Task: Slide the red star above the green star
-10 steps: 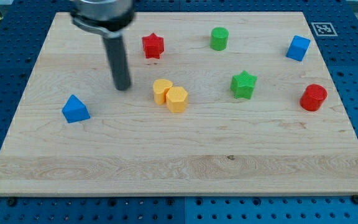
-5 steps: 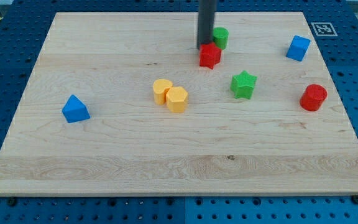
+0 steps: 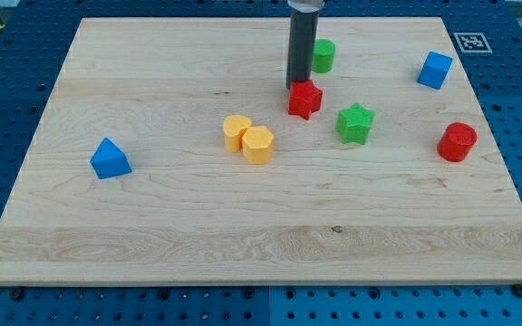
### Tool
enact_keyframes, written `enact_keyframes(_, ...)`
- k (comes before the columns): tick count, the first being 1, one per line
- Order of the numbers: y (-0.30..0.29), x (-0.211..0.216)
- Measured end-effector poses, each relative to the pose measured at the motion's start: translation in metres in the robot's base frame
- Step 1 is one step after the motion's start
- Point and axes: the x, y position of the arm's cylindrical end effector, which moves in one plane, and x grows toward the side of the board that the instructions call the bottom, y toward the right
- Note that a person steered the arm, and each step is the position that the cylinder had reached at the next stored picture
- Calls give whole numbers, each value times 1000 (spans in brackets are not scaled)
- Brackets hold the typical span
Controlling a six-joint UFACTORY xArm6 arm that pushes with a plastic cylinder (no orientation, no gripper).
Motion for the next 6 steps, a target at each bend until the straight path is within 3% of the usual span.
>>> enact_keyframes(2,-43,31)
enact_keyframes(3,7,42)
enact_keyframes(4,75,30)
enact_keyframes(5,52,23)
enact_keyframes(6,43,-14)
